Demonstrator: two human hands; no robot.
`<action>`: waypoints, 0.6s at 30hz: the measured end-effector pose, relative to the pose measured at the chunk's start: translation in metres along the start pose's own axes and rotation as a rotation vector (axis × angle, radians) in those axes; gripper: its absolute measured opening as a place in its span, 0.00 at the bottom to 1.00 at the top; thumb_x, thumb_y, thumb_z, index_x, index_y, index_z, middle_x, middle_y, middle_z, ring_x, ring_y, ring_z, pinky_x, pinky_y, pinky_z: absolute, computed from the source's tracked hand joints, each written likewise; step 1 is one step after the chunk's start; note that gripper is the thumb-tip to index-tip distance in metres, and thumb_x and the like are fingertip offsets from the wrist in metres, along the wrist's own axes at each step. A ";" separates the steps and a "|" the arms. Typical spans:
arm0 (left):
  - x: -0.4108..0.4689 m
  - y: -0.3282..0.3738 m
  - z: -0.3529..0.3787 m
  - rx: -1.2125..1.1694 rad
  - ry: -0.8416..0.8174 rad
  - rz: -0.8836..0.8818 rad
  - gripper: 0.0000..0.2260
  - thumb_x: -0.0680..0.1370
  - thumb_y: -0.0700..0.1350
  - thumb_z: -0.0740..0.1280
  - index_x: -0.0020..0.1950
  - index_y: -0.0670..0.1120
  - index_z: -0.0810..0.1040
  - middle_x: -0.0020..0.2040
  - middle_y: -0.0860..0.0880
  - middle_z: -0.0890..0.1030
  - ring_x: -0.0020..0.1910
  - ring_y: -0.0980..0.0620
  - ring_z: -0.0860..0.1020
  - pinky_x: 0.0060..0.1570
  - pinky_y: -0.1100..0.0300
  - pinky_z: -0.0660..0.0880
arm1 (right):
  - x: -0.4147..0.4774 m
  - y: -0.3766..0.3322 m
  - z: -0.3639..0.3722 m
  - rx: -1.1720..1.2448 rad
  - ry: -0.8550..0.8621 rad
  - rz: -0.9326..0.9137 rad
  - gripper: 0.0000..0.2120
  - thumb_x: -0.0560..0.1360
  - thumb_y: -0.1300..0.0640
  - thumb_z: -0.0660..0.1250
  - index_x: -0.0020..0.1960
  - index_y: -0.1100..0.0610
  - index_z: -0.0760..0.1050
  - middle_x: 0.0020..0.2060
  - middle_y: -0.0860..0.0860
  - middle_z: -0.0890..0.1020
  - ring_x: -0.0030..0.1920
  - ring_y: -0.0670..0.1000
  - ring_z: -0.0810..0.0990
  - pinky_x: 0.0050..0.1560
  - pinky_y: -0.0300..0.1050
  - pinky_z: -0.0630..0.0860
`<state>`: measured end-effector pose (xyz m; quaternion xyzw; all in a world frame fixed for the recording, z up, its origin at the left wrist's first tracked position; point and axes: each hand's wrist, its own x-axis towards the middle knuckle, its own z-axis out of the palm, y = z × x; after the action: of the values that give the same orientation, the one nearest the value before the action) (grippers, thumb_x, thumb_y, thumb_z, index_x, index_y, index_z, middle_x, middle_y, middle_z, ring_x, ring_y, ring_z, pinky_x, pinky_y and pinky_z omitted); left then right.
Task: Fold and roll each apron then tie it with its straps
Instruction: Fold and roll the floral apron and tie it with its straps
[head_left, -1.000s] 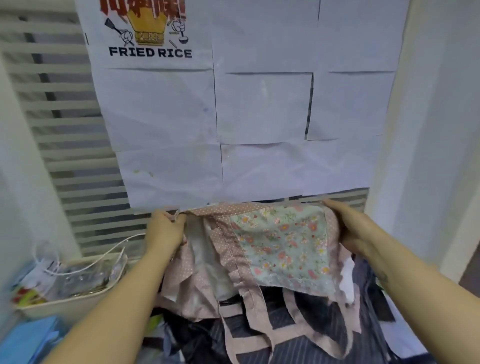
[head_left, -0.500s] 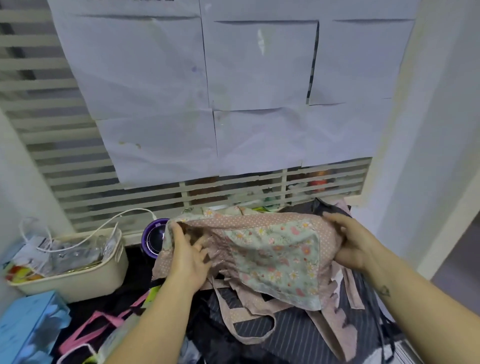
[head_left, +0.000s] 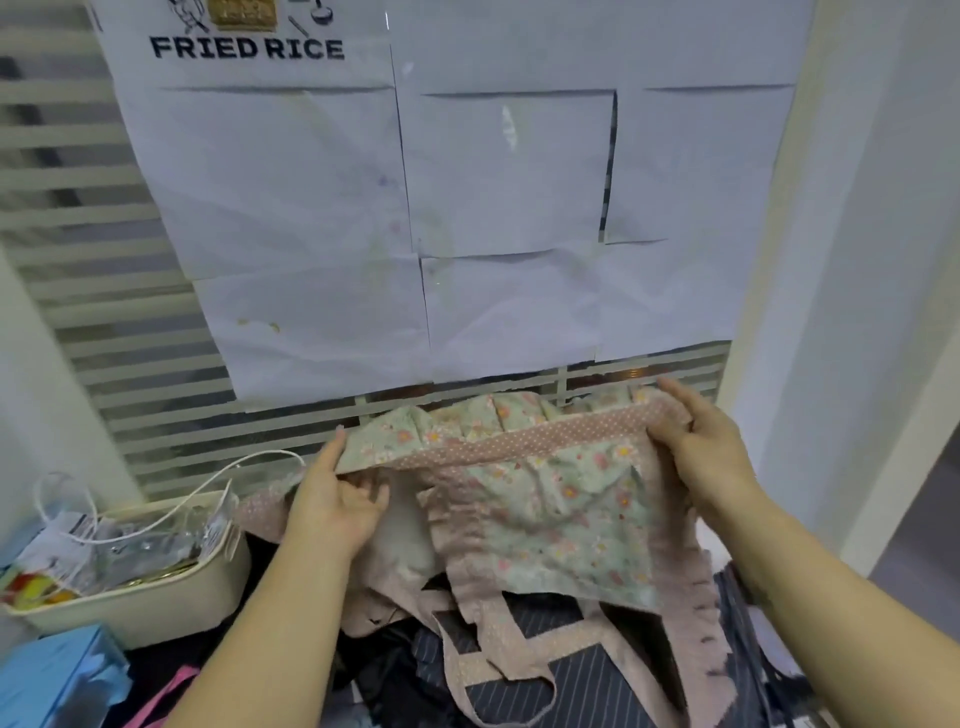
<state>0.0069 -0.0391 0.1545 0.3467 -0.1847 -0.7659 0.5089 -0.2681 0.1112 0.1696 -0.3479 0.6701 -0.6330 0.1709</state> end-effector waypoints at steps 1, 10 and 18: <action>-0.003 0.008 0.007 0.022 -0.025 0.020 0.05 0.79 0.48 0.65 0.46 0.48 0.75 0.43 0.51 0.76 0.44 0.54 0.75 0.60 0.54 0.69 | 0.003 -0.011 -0.004 -0.072 0.010 -0.101 0.20 0.77 0.67 0.62 0.64 0.48 0.71 0.22 0.42 0.74 0.21 0.40 0.69 0.24 0.29 0.65; -0.043 0.088 0.072 0.312 -0.255 0.281 0.06 0.78 0.34 0.63 0.44 0.39 0.79 0.37 0.48 0.84 0.44 0.54 0.80 0.40 0.63 0.81 | 0.020 -0.081 -0.038 -0.444 0.053 -0.416 0.26 0.79 0.61 0.61 0.75 0.54 0.59 0.47 0.52 0.78 0.47 0.52 0.76 0.42 0.41 0.67; -0.025 0.070 0.058 0.151 0.101 0.163 0.17 0.80 0.38 0.64 0.68 0.43 0.71 0.70 0.49 0.72 0.69 0.51 0.70 0.63 0.60 0.68 | 0.025 -0.056 -0.023 -0.871 -0.141 -0.139 0.06 0.72 0.66 0.63 0.39 0.61 0.77 0.42 0.62 0.83 0.45 0.60 0.83 0.44 0.49 0.77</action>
<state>0.0162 -0.0493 0.2478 0.4059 -0.2437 -0.6874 0.5508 -0.2867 0.1129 0.2327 -0.4738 0.8360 -0.2764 0.0107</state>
